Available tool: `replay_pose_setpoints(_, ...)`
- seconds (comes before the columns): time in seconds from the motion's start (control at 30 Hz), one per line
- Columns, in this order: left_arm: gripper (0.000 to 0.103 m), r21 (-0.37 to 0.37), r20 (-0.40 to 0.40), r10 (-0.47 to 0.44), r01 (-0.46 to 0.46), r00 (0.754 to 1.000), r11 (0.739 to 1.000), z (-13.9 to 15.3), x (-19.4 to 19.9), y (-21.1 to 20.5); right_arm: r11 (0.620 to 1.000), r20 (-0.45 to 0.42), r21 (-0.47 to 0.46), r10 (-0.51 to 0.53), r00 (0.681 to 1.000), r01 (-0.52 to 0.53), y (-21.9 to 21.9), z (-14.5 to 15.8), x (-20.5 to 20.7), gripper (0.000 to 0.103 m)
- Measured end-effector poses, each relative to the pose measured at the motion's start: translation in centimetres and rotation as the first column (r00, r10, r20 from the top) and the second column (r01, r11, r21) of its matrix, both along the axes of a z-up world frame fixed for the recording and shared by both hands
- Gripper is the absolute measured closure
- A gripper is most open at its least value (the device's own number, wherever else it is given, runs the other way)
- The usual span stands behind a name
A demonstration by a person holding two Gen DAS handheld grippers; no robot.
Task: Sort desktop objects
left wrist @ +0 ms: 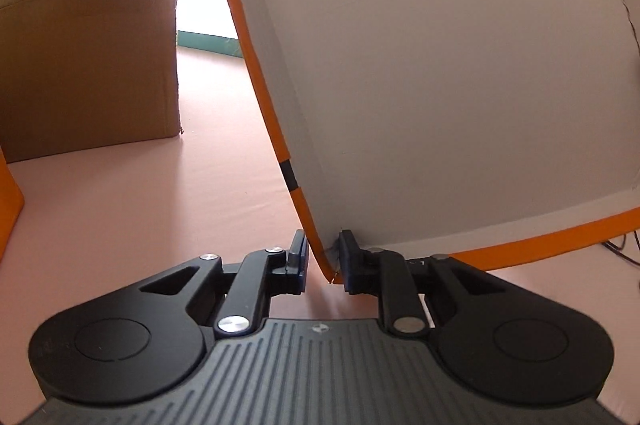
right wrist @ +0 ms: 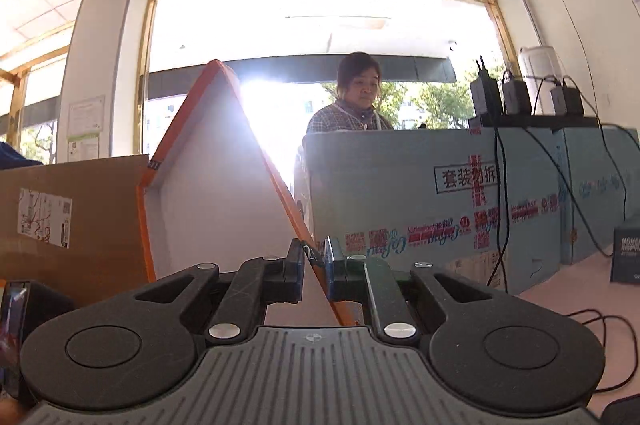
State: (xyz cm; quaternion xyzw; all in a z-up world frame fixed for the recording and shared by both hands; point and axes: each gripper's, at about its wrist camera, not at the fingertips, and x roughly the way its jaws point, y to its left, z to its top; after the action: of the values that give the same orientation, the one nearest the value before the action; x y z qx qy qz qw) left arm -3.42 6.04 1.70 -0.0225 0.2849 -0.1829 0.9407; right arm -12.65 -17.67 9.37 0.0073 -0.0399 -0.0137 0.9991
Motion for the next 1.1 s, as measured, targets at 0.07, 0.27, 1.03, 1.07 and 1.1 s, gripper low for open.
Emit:
replay_pose_setpoints(0.07,0.085,0.013,0.030,-0.028,0.028,0.999,1.000,0.4,-2.5,0.3,0.999,-0.001,-0.047,0.001,1.000,-0.001,0.4,1.0,-1.9,0.095)
replay_pose_setpoints(0.27,0.084,0.013,0.091,-0.061,0.060,0.994,0.998,1.3,-9.8,2.5,0.988,0.024,-0.149,0.042,0.999,-0.038,2.8,3.2,-7.7,0.095)
replay_pose_setpoints(1.03,0.079,-0.077,-0.074,0.211,-0.217,0.975,0.973,-0.6,-18.6,8.3,0.882,0.019,0.073,0.465,0.885,-0.465,13.2,4.1,-16.3,0.102)
replay_pose_setpoints(1.07,0.072,-0.087,-0.074,0.201,-0.207,0.977,0.974,-0.6,-18.8,8.7,0.862,0.018,0.113,0.496,0.868,-0.495,13.1,4.1,-16.6,0.102)
replay_pose_setpoints(1.1,0.058,-0.099,-0.073,0.189,-0.196,0.979,0.976,-0.5,-19.0,9.1,0.840,0.024,0.150,0.524,0.851,-0.521,12.9,4.0,-17.2,0.102)
